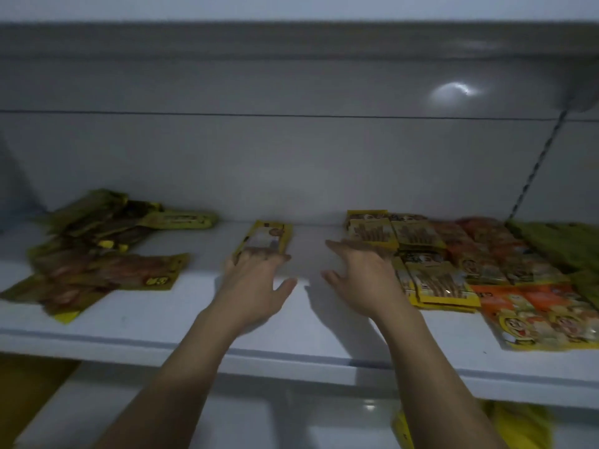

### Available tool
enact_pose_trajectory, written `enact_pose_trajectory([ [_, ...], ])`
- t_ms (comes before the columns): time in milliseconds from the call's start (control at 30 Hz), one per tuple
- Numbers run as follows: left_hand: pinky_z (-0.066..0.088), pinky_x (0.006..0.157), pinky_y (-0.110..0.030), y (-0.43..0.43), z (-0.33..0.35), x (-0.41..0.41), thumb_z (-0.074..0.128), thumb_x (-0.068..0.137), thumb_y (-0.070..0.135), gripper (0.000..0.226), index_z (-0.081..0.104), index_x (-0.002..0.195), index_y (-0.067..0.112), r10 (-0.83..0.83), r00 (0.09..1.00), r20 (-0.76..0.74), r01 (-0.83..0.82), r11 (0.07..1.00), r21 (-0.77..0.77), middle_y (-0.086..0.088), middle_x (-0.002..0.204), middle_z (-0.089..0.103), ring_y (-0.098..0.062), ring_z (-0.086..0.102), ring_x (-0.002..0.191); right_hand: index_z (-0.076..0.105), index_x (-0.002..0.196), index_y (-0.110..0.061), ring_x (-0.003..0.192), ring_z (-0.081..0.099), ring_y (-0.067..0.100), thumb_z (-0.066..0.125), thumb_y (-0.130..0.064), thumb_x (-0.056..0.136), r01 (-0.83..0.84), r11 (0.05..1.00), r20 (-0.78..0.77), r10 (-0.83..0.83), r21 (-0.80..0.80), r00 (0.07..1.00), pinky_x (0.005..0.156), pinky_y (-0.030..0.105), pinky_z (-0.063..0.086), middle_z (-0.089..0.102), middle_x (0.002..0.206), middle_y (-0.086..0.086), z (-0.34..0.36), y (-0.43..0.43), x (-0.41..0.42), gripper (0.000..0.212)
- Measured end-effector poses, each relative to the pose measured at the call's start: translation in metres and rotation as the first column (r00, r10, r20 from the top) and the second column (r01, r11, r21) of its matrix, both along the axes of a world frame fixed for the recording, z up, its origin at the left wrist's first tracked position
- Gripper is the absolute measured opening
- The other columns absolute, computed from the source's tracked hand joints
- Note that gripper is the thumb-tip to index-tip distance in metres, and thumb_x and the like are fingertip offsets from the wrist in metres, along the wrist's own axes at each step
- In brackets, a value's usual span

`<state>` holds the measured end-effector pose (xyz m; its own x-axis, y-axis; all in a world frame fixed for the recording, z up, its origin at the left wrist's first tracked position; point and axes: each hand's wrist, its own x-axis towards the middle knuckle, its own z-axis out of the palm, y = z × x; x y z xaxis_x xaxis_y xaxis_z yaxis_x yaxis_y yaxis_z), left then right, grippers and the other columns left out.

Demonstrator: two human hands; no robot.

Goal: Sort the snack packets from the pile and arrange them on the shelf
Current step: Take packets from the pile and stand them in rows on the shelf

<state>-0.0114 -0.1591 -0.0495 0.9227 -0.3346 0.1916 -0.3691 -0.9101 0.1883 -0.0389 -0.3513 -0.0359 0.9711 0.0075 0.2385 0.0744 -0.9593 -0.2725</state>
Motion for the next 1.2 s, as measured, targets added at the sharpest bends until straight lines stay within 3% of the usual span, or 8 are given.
enact_pose_trajectory([
  [300,0.02,0.108,-0.043,0.084,-0.001,-0.025,0.042,0.098,0.055,0.052,0.04,0.146,0.036,0.221,0.975,-0.025,-0.22,0.975,0.038,0.006,0.152,0.039,-0.018,0.024,0.141,0.038,0.146,-0.036,0.135,0.04,0.024,0.05,-0.048,0.095,-0.23,0.973,-0.024,0.23,-0.033,0.973,0.113,0.044,0.027,0.043,0.151,-0.001,-0.007,0.086,0.013,0.053],
  [600,0.023,0.107,-0.043,0.18,-0.008,-0.012,0.044,0.097,0.054,0.049,0.043,0.143,0.037,0.317,0.948,0.035,-0.317,0.948,0.011,0.007,0.15,0.04,-0.019,0.027,0.139,0.036,0.149,-0.033,0.143,0.031,0.022,0.053,-0.048,0.095,-0.312,0.949,-0.077,0.307,-0.057,0.949,0.116,0.042,0.023,0.035,0.156,0.001,0.007,0.172,0.049,0.059],
  [867,0.026,0.105,-0.044,0.294,-0.006,0.025,0.046,0.095,0.056,0.045,0.052,0.135,0.038,0.394,0.917,0.066,-0.391,0.918,-0.063,0.009,0.143,0.047,-0.019,0.034,0.135,0.042,0.145,-0.034,0.139,0.037,0.027,0.056,-0.05,0.092,-0.414,0.904,-0.142,0.398,-0.106,0.906,0.115,0.044,0.027,0.042,0.152,0.0,0.016,0.289,0.094,0.057],
  [1033,0.023,0.105,-0.042,0.344,-0.017,0.044,0.047,0.091,0.064,0.052,0.047,0.138,0.042,0.331,0.943,-0.021,-0.331,0.943,-0.017,0.011,0.147,0.044,-0.017,0.03,0.137,0.051,0.135,-0.034,0.125,0.048,0.029,0.056,-0.06,0.087,-0.402,0.89,-0.259,0.346,-0.214,0.902,0.102,0.043,0.034,0.055,0.134,0.005,0.0,0.335,0.12,0.055],
  [1100,0.024,0.105,-0.042,0.354,-0.022,0.051,0.043,0.088,0.072,0.059,0.047,0.139,0.043,0.288,0.954,-0.088,-0.29,0.957,-0.012,0.011,0.148,0.043,-0.017,0.031,0.136,0.056,0.126,-0.033,0.116,0.053,0.029,0.053,-0.057,0.089,-0.388,0.898,-0.293,0.321,-0.207,0.901,0.093,0.041,0.036,0.06,0.124,0.005,-0.009,0.347,0.127,0.045],
  [1200,0.028,0.104,-0.043,0.361,-0.023,0.061,0.03,0.076,0.082,0.075,0.052,0.136,0.042,0.249,0.96,-0.13,-0.253,0.967,-0.015,0.01,0.147,0.045,-0.019,0.037,0.134,0.055,0.126,-0.034,0.116,0.054,0.027,0.054,-0.051,0.091,-0.353,0.923,-0.326,0.291,-0.151,0.9,0.093,0.04,0.04,0.062,0.123,0.001,-0.017,0.355,0.134,0.039],
])
